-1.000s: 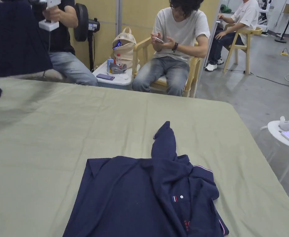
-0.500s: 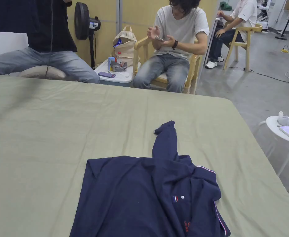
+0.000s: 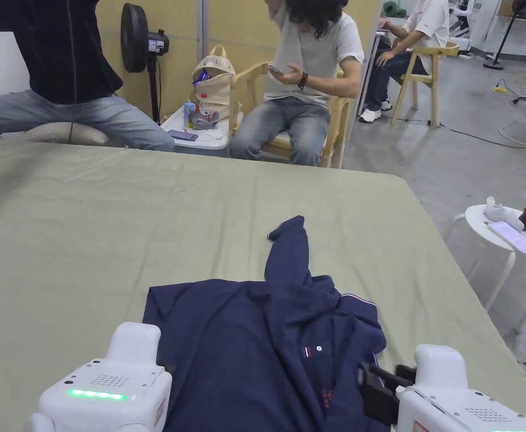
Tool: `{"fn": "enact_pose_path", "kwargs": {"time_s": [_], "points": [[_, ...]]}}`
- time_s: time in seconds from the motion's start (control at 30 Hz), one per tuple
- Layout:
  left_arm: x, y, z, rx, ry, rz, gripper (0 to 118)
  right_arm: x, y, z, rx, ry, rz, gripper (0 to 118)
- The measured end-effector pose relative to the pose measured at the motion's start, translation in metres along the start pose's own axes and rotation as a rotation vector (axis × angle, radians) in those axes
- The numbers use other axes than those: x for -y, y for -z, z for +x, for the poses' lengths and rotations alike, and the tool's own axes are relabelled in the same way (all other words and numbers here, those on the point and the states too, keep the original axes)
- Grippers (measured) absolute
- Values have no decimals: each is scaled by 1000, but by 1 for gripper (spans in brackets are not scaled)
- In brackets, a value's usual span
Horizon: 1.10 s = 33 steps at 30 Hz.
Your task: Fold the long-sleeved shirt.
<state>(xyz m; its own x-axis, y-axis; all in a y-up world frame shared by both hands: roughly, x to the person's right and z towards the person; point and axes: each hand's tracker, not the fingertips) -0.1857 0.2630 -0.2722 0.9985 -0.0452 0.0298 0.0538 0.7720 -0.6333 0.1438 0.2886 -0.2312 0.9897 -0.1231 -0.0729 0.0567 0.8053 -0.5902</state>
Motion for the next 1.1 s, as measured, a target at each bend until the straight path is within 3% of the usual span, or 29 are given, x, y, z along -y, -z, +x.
{"fn": "enact_pose_path", "kwargs": {"time_s": [0.03, 0.07, 0.13, 0.17, 0.3, 0.47, 0.5, 0.53, 0.6, 0.63, 0.67, 0.83, 0.9, 0.93, 0.97, 1.0, 1.03, 1.07, 1.1], "points": [[-4, 1, -3, -45, 9, 20, 0, 5, 11, 1, 46, -18, -14, 8], [-4, 1, -6, -14, 12, 12, 0, 10, 15, -1, 160, -70, -11, 1], [-9, 7, -12, 35, -26, -9, 0, 12, 27, 2, 21, -33, -63, 0], [-9, 12, -9, 34, -27, -11, 0, 20, 40, 10, 13, 7, -70, 0], [-17, 38, -6, 46, -12, -37, 0, 16, 74, 19, 20, -3, -106, 0], [-37, 94, 10, 64, 10, -81, 0, -38, 137, 44, 60, 10, -115, 1], [-42, 104, 11, 66, 9, -88, 0, -52, 152, 52, 65, 11, -114, 7], [-48, 113, 11, 69, 6, -93, 0, -66, 171, 61, 67, 12, -118, 26], [-53, 126, 15, 79, -6, -87, 0, -100, 217, 86, 53, 26, -168, 95], [-56, 132, 16, 84, -14, -88, 0, -110, 239, 97, 40, 43, -211, 113], [-57, 137, 16, 90, -22, -88, 0, -117, 258, 107, 35, 53, -240, 118], [-46, 144, 14, 115, -36, -105, 0, -128, 337, 139, 89, 97, -359, 116], [-38, 141, 10, 115, -38, -125, 0, -118, 361, 150, 112, 122, -431, 110], [-34, 141, 9, 115, -38, -132, 0, -112, 371, 154, 106, 136, -475, 101], [-31, 140, 8, 111, -32, -142, 0, -105, 387, 160, 97, 152, -518, 81], [-28, 139, 7, 108, -28, -151, 0, -99, 394, 162, 85, 166, -560, 81], [-26, 139, 5, 108, -28, -160, 0, -92, 397, 161, 87, 137, -606, 71], [-25, 138, 4, 108, -29, -165, 0, -90, 393, 157, 190, 21, -560, 58], [-24, 137, 3, 108, -28, -167, 0, -93, 387, 149, 136, 20, -522, 54]]}}
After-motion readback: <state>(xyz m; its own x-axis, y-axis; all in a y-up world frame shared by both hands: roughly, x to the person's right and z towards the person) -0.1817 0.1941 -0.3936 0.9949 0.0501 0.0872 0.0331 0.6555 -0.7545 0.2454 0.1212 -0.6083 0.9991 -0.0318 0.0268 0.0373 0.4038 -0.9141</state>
